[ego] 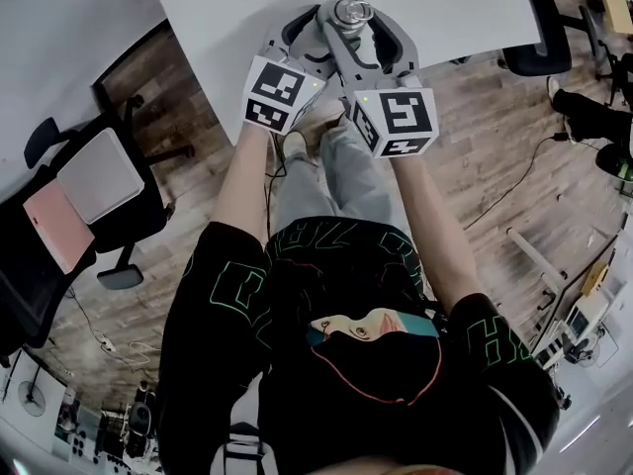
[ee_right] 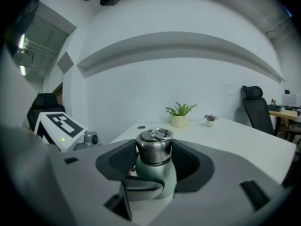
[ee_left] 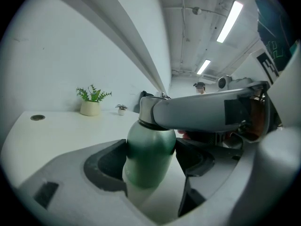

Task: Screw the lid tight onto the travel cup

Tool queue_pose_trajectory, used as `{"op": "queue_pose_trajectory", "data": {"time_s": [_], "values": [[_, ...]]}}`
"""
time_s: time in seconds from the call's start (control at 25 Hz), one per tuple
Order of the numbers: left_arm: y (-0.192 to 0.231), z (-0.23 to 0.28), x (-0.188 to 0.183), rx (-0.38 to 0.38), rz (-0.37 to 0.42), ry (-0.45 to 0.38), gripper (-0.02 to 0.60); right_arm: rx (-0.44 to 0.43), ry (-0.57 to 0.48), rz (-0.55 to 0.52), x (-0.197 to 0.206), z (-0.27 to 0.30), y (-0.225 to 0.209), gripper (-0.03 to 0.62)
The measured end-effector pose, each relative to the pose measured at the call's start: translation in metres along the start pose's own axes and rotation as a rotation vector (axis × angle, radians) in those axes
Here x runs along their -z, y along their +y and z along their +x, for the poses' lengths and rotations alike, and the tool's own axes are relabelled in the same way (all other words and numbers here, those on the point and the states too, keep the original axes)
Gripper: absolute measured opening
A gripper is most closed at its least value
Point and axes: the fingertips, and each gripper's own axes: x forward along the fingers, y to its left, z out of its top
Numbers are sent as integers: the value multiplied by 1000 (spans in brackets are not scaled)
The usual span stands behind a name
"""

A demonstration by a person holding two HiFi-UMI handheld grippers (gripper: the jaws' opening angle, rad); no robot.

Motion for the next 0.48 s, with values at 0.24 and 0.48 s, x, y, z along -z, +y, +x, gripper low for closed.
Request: {"op": "queue_pose_trajectory", "data": {"time_s": [0.24,0.48], "values": [[-2,2,0,3,-3,1,341,-207,46,-52,1,-4,-6,258],[-1,-1,0,1,-12,-13,341,-434,92,-163,4,-5,-3,249]]}}
